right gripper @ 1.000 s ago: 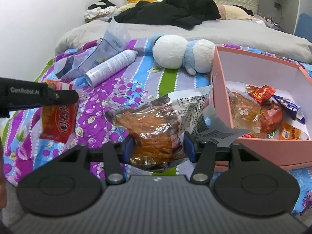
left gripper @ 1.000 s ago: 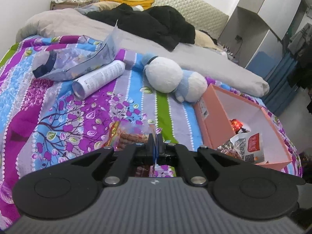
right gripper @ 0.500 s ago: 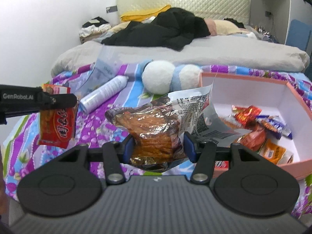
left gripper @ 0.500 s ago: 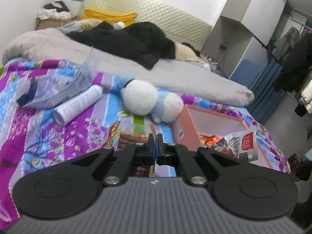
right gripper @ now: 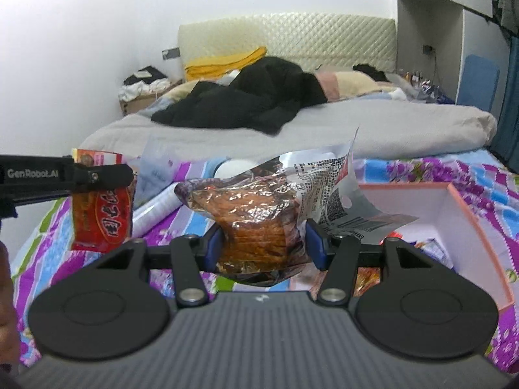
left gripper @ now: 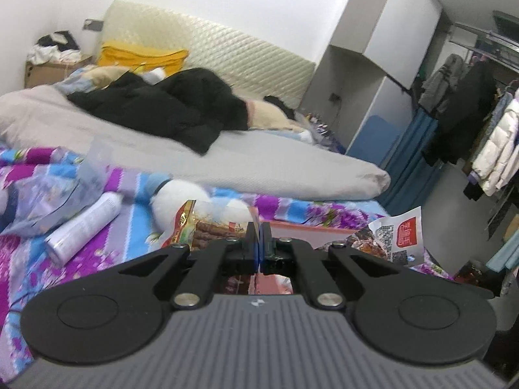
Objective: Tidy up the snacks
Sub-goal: 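Lift both held packets and carry them toward the pink box, then open both tools over the pink box to drop both packets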
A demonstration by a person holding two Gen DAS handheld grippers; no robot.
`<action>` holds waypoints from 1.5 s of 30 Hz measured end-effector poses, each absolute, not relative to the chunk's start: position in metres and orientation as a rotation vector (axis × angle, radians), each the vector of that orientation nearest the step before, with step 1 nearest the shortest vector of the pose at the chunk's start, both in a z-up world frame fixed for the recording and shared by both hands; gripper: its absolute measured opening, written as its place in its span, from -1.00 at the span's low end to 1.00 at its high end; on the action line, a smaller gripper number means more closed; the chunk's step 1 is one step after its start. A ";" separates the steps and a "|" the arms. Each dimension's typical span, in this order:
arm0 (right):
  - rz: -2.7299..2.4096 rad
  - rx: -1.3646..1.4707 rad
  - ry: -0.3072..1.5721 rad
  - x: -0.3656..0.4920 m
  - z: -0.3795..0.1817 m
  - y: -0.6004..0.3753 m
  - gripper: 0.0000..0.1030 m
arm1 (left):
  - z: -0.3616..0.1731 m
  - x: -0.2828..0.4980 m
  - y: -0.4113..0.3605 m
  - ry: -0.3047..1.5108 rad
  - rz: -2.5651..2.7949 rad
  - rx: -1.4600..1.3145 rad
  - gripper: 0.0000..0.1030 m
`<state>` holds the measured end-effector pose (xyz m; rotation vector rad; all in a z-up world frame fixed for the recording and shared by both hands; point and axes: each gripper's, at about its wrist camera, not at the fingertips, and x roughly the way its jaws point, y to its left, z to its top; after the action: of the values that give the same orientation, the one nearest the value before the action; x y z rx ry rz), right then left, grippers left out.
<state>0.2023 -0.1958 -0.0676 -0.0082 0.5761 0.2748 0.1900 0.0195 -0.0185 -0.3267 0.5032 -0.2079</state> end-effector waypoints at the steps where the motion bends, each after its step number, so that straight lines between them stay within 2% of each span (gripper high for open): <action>1: 0.270 -0.006 0.570 0.204 -0.065 -0.199 0.08 | -0.016 0.194 0.015 0.500 -0.216 -0.320 -0.98; 12: 0.193 0.026 0.572 0.231 -0.069 -0.245 0.08 | -0.019 0.246 -0.044 0.533 -0.316 -0.300 -0.98; 29: 0.072 0.082 0.741 0.293 -0.148 -0.311 0.09 | -0.107 0.354 -0.131 0.738 -0.424 -0.234 -0.98; 39: 0.061 0.119 0.842 0.310 -0.189 -0.326 0.12 | -0.150 0.371 -0.147 0.833 -0.429 -0.198 -0.98; 41: 0.064 0.136 0.858 0.311 -0.193 -0.328 0.18 | -0.152 0.371 -0.148 0.837 -0.434 -0.194 -0.97; 45: 0.065 0.146 0.868 0.313 -0.196 -0.329 0.45 | -0.149 0.369 -0.147 0.851 -0.438 -0.204 -0.94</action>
<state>0.3129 -0.3291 -0.1962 0.1459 0.8678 0.0646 0.3692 -0.1468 -0.1492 -0.2039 0.8508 -0.4378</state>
